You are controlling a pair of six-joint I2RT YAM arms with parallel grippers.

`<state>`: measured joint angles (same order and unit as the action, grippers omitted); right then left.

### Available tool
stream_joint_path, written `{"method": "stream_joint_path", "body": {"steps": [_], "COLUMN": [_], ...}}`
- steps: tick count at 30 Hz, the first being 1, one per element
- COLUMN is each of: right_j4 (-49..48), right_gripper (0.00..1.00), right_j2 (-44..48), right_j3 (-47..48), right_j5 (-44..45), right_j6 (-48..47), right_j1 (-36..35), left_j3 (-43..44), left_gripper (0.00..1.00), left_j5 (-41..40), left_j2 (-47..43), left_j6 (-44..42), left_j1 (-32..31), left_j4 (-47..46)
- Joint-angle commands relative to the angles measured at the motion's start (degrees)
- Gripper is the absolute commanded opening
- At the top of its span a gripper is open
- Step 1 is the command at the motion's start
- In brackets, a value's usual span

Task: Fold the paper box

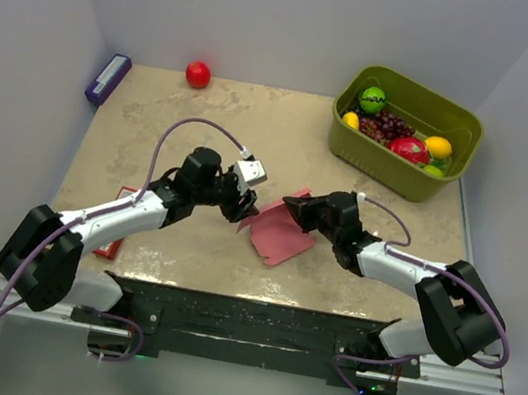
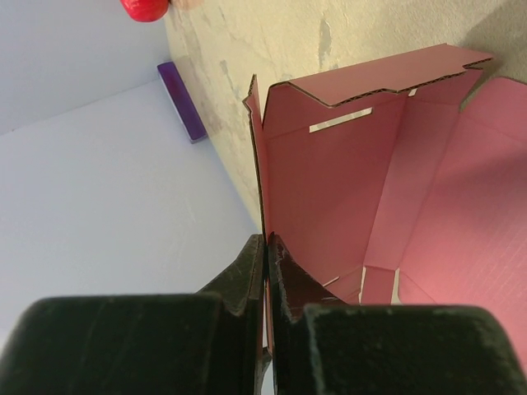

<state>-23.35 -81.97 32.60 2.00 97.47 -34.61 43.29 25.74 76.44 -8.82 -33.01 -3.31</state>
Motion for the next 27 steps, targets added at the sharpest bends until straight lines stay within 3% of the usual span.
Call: {"method": "stream_joint_path", "body": {"steps": [1,15,27], "right_j4": [-0.7,-2.2,-3.4], "right_gripper": [0.00,0.00,0.00], "right_j2": [0.9,0.0,-0.7], "right_j3": [-0.2,-0.6,-0.9], "right_j5": [1.3,0.3,-0.9], "right_j6": [0.0,1.0,1.5], "right_j1": [-0.2,-0.3,-0.3], "left_j3": [2.2,2.3,2.7], "left_gripper": [0.55,0.53,0.48], "left_j5": [-1.9,-10.0,-16.2], "left_j2": [0.9,2.6,4.1], "left_j6": [-2.4,-5.6,-8.1], "left_j1": [-1.3,-6.0,-8.7], "left_j4": [-0.6,0.9,-3.5]}}
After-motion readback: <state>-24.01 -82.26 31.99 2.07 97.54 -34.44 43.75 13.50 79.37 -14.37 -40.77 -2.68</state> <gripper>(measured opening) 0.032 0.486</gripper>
